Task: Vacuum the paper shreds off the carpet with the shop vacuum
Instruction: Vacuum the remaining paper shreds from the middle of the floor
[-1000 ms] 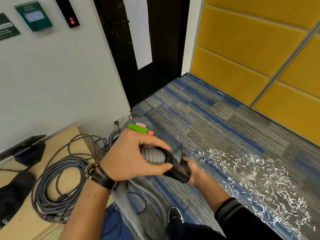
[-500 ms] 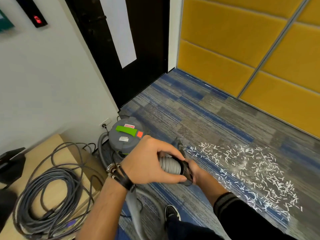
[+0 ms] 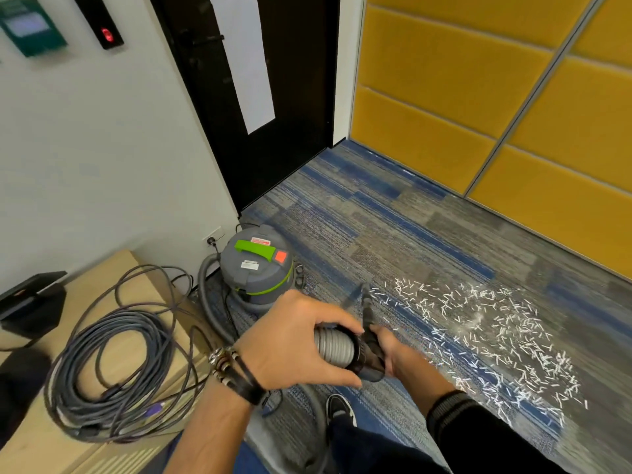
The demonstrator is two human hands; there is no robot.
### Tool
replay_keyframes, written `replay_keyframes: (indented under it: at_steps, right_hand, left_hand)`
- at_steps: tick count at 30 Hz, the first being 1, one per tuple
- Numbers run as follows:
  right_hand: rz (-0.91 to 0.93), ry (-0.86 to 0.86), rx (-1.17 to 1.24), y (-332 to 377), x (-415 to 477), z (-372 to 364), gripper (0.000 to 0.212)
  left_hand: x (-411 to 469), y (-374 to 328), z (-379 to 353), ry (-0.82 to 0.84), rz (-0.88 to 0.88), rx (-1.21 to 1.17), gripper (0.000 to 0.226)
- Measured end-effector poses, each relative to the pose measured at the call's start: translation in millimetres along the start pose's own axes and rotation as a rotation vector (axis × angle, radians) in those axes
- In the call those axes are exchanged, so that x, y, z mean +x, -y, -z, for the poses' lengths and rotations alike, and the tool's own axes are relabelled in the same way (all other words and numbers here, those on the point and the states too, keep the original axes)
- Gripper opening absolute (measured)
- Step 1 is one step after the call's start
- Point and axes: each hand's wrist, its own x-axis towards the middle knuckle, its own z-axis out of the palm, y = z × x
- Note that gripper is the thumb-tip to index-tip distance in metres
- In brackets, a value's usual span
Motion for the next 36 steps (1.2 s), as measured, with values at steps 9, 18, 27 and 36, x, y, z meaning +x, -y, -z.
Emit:
replay_keyframes:
  at_steps: [9,18,27,36]
  right_hand:
    - [-0.054,-0.035,0.059,-33.7,-17.9,15.2,0.039]
    - [-0.062,-0.062,0.077,-34.0,-20.1,20.4,0.038]
    - [-0.016,-0.023,0.035,15.0,-4.3,-2.3,0.039]
    - [-0.042,-0.022,0.029,52.2,33.0,30.5,0.038]
  left_hand:
    - [-39.5,16.1,-2.6,-0.104,0.108,-0.093,0.045]
    - [-43.4,12.2,-15.6,-0.156,0.060,-0.022,0.038]
    - [-9.6,18.3,-1.8,-0.160,0.003,0.000,0.040]
    - [40.4,35.9,-4.7,-0.109,0.063,-0.045,0.036]
